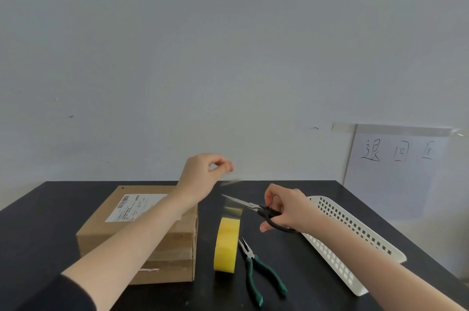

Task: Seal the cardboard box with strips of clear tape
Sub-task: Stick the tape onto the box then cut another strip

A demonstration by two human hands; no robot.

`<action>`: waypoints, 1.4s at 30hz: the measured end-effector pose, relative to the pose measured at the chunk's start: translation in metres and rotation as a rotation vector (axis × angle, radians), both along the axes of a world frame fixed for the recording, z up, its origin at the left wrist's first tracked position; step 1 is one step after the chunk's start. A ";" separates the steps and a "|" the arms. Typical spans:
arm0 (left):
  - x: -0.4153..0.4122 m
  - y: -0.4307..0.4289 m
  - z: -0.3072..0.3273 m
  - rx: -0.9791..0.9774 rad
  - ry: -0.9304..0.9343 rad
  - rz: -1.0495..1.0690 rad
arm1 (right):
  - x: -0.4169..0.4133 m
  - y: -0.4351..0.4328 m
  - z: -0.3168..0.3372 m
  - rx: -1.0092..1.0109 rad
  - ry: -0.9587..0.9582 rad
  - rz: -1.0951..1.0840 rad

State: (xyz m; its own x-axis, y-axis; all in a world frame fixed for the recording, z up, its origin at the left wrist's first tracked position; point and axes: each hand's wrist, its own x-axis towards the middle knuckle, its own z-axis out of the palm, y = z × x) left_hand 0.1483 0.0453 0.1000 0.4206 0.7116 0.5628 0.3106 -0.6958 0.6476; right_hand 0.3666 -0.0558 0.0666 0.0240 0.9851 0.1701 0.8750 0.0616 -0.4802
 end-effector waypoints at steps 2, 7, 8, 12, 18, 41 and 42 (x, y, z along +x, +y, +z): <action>-0.004 0.000 0.009 -0.005 -0.118 0.074 | 0.003 -0.002 -0.009 -0.014 0.008 -0.013; -0.017 0.001 0.015 -0.015 -0.102 0.114 | 0.007 -0.006 -0.034 -0.010 0.099 -0.036; -0.021 0.002 0.012 -0.017 -0.089 0.115 | 0.008 -0.006 -0.039 -0.007 0.123 -0.035; -0.036 0.005 0.000 -0.028 -0.047 0.142 | 0.011 -0.003 -0.063 0.024 0.214 -0.078; -0.064 0.008 -0.008 -0.036 -0.031 0.226 | 0.009 0.002 -0.104 0.022 0.380 -0.203; -0.122 0.026 -0.041 -0.167 -0.016 0.292 | 0.034 0.007 -0.110 -0.126 0.423 -0.095; -0.122 0.026 -0.042 -0.169 -0.015 0.290 | 0.034 0.006 -0.109 -0.129 0.411 -0.090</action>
